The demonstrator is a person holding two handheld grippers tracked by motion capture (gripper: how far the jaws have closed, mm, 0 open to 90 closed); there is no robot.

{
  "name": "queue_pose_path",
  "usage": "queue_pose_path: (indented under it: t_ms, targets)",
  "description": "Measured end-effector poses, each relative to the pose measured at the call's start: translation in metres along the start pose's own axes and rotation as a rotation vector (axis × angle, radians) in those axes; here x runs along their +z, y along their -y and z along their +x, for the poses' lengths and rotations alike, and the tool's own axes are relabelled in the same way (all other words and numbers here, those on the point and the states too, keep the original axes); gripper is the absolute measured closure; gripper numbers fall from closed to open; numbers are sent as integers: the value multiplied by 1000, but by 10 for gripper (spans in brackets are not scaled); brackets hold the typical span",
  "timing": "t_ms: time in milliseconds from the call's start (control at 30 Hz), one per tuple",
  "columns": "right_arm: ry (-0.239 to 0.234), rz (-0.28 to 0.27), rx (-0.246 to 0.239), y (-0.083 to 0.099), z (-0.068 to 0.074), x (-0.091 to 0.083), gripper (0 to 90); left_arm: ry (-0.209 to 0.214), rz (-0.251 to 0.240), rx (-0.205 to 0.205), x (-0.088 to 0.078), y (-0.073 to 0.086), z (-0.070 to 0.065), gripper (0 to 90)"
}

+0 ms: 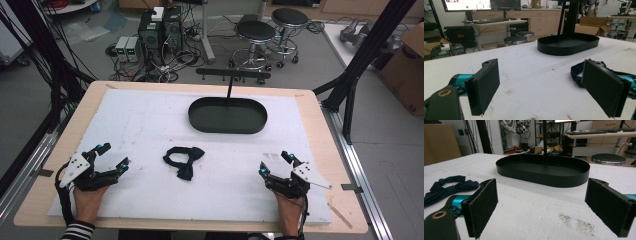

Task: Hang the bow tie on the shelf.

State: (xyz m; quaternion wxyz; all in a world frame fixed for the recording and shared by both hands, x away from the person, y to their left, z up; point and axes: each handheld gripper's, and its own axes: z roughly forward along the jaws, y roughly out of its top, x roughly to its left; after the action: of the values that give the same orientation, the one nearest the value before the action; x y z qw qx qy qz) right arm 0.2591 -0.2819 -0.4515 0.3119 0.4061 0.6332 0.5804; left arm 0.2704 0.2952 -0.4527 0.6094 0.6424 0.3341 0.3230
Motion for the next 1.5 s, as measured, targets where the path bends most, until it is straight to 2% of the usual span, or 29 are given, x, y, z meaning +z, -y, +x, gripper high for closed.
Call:
queue_pose_path:
  t_ms: [300, 467, 533, 600, 667, 733, 767, 967, 1033, 1067, 1167, 1300, 1400, 1500]
  targets:
    - [2, 3, -6, 0, 0, 1, 102, -13, 17, 11, 2, -1, -1, 155]
    - [1, 6, 1, 0, -1, 1, 102, -20, 44, -6, 4, -2, 0, 153]
    - [1, 7, -2, 0, -1, 1, 102, -11, 56, -13, 5, -3, 0, 148]
    - [0, 8, 0, -1, -1, 1, 102, 21, 77, -18, 7, -9, -2, 145]
    - [1, 6, 1, 0, -1, 1, 102, 51, 69, -19, 7, -14, -3, 138]
    - [2, 8, 0, 0, -1, 1, 102, 83, 64, -56, 9, -17, -4, 138]
    - [2, 8, 0, 0, -1, 1, 102, 89, 77, -73, 10, -19, -4, 138]
    - [0, 6, 0, 0, -1, 1, 102, 105, 81, -67, 12, -28, -7, 138]
    - [1, 5, -1, 0, -1, 1, 102, 127, 97, -87, 13, -39, -8, 138]
    - [0, 5, -1, 0, -1, 1, 102, 127, 97, -87, 13, -39, -8, 138]
    - [0, 5, 1, 0, -1, 1, 102, 166, 148, -87, 17, -54, -13, 139]
    - [-2, 6, 2, 0, -1, 1, 102, 182, 189, -101, 23, -69, -19, 140]
    - [-4, 6, 5, 0, -1, 1, 102, 171, 183, -89, 28, -78, -23, 140]
    - [-4, 8, 16, 0, -1, 1, 102, 176, 193, -83, 32, -83, -26, 140]
